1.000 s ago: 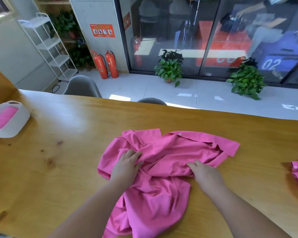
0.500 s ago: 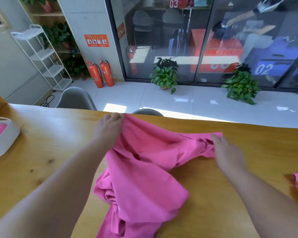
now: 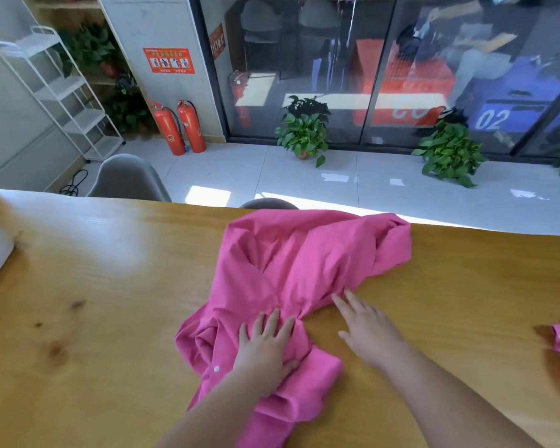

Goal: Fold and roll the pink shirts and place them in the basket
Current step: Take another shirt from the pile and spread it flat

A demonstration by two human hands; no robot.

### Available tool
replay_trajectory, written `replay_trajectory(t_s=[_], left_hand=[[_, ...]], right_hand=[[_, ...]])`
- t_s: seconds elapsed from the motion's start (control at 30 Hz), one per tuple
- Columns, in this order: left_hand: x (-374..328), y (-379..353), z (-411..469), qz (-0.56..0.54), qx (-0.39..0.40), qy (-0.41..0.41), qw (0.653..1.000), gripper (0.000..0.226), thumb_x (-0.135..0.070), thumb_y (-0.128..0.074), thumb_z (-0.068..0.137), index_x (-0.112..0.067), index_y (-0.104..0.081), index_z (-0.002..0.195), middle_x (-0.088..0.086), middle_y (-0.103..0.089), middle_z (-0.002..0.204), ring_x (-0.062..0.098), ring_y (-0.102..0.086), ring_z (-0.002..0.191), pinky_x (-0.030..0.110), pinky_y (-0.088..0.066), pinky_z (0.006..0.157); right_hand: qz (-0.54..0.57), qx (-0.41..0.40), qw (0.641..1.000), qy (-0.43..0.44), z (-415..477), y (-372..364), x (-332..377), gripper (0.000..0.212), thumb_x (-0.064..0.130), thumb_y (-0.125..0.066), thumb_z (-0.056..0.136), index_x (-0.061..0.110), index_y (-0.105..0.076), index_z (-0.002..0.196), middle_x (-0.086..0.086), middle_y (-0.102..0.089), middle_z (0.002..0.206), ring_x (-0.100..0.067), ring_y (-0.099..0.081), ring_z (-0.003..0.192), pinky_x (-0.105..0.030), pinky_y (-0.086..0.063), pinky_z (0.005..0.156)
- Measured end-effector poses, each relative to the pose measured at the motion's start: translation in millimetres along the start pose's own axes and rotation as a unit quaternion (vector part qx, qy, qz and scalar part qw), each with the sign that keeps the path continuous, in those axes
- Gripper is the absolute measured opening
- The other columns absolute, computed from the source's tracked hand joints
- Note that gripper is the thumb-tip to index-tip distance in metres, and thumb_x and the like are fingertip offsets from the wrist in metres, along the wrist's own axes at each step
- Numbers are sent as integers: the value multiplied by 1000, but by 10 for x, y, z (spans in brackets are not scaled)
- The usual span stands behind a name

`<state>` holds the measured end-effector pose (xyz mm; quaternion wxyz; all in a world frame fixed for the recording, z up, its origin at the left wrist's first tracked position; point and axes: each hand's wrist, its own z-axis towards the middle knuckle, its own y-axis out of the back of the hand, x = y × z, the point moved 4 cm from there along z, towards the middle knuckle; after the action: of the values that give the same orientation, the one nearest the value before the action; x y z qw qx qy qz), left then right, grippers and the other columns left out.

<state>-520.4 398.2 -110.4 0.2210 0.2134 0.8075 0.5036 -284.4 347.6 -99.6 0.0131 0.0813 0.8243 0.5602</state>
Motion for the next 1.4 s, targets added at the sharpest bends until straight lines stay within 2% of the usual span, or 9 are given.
replay_trajectory(t_s=[0.17,0.3,0.43,0.57,0.73,0.87,1.1,1.27,1.4], left_hand=[[890,-5,-86,66,15,-107,992,95,-62,-65,86,-52,-14,164,-16,-7,176,23,-10,162,52,-9,131],[1499,319,-103,75,-18,-33,996,75,-43,-63,87,-48,-38,158,-9,-27,172,34,-14,161,51,-1,130],[1307,522,-14,51,-110,19,992,73,-41,-63,78,-28,-54,149,6,-46,160,36,-31,153,53,-22,129],[711,352,163,24,-134,-22,991,79,-55,-63,81,-28,-47,154,1,-51,156,29,-45,146,51,-31,125],[449,157,319,36,-102,30,994,47,-28,-83,74,-25,-66,118,-4,-70,104,26,-70,96,47,-50,102],[583,269,398,46,-140,-13,989,37,-8,-81,64,-30,-58,82,-5,-61,63,24,-64,56,40,-50,76],[1134,1042,522,-141,-289,63,945,19,-33,-62,104,-22,-72,116,1,-75,106,30,-70,88,46,-54,86],[896,1370,669,21,-316,81,945,51,-19,-67,82,-19,-61,133,13,-56,124,37,-54,112,52,-49,94],[366,934,535,18,-292,-79,953,34,-27,-62,82,-19,-65,116,6,-62,111,36,-62,102,50,-47,89]], right_hand=[[-16,-7,999,-27,-63,-185,-129,87,56,-51,104,30,-1,169,-2,-12,176,-28,-16,161,-45,-22,129],[-37,-29,999,-26,-72,-140,-225,80,54,-55,102,31,-16,168,-1,-29,166,-28,-26,155,-45,-26,127],[-44,-114,991,-57,-30,2,-136,63,29,-71,91,25,-53,150,-6,-46,140,-29,-48,129,-46,-48,106],[-42,-137,989,-39,37,9,-20,76,11,-75,82,25,-49,151,-14,-38,158,-35,-49,133,-49,-53,98],[-11,-64,996,-55,119,-187,-72,87,15,-72,91,23,-27,165,2,-53,150,-24,-50,133,-41,-50,104],[26,-64,996,-56,118,-180,-162,59,17,-66,96,23,-46,150,5,-59,138,-22,-53,129,-38,-49,104],[138,-297,942,-73,-14,657,-617,13,19,-67,85,22,-59,95,6,-57,84,-22,-51,83,-38,-41,67],[77,-267,942,-186,161,896,-679,46,25,-67,91,21,-56,135,-6,-53,138,-32,-49,119,-48,-52,92],[30,-191,979,-60,169,679,-334,61,25,-66,91,28,-51,149,-1,-44,159,-28,-39,144,-49,-46,112]])
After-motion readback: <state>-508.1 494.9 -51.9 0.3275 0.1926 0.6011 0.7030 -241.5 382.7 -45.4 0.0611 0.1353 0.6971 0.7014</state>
